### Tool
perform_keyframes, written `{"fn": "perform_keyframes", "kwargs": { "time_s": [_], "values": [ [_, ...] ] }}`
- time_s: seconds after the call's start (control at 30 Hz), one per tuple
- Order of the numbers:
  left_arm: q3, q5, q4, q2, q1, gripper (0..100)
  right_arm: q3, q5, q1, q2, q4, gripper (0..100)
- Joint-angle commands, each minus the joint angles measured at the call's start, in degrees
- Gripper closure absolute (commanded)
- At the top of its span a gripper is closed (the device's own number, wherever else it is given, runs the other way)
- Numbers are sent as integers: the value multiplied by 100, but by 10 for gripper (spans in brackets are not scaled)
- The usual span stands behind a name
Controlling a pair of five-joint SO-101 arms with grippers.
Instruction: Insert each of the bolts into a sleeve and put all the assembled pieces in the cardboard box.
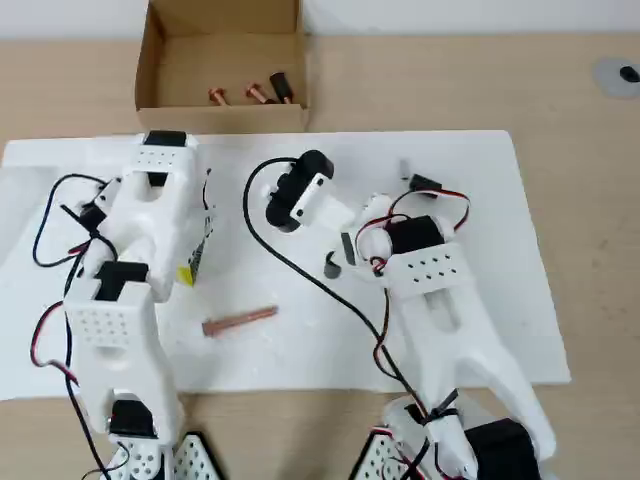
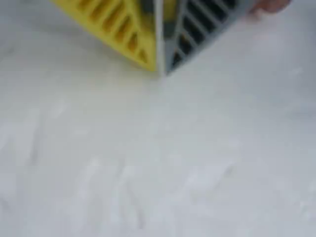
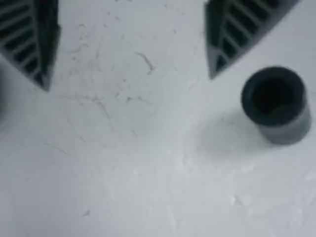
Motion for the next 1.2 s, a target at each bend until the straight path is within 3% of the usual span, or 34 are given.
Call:
{"fn": "perform_keyframes", "kwargs": {
  "time_s": [0.0,0.17,0.23,0.47,0.57,0.7,0.83,1.0,1.17],
  "values": [
    [-624,-615,352,-119,79,928,-356,35,57,-31,0,756],
    [-466,-2048,352,-312,53,723,-347,35,57,-22,0,756],
    [-448,-2611,352,-365,-9,689,-338,35,57,-22,0,756],
    [-624,-4844,343,-356,-404,736,-321,35,57,-22,0,756],
    [-369,-6198,343,-418,-123,736,-321,35,48,-22,0,756],
    [352,-8712,352,-514,501,736,-321,44,48,-22,0,756],
    [1389,-10479,352,-1112,1178,737,-286,35,75,-13,0,756],
    [2365,-11446,352,-2273,1688,747,-110,35,75,-13,0,756],
    [3024,-11631,352,-3125,1873,747,-31,26,75,-13,-9,756]
  ]
}}
